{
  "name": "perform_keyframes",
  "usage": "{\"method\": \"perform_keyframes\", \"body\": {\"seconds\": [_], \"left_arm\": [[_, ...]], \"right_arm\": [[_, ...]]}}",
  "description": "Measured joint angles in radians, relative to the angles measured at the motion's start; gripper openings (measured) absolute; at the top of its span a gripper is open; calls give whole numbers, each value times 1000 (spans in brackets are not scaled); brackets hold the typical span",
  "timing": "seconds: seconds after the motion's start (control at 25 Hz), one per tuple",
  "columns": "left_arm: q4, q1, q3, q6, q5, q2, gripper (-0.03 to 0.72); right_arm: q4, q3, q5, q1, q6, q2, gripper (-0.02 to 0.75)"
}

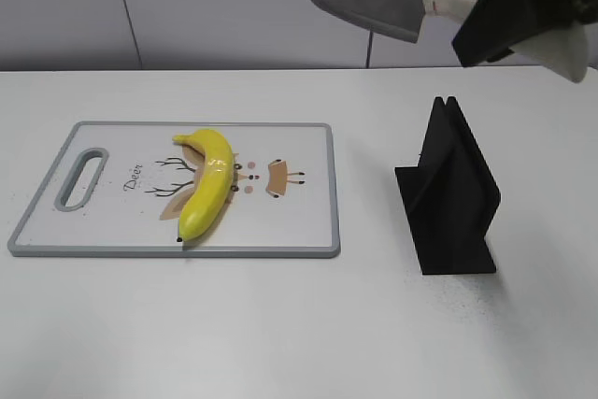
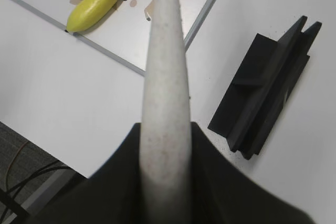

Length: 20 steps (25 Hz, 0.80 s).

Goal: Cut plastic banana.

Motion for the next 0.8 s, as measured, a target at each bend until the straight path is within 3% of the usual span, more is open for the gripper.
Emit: {"method": "perform_keyframes", "body": {"seconds": [0.36,0.8], "left_arm": [[5,0,277,-25,-68,-340,516],[23,0,457,-84,-99,-705,515]], "right_arm": [[0,295,-142,0,66,-202,183],[0,512,-204,0,139,-381,183]]}}
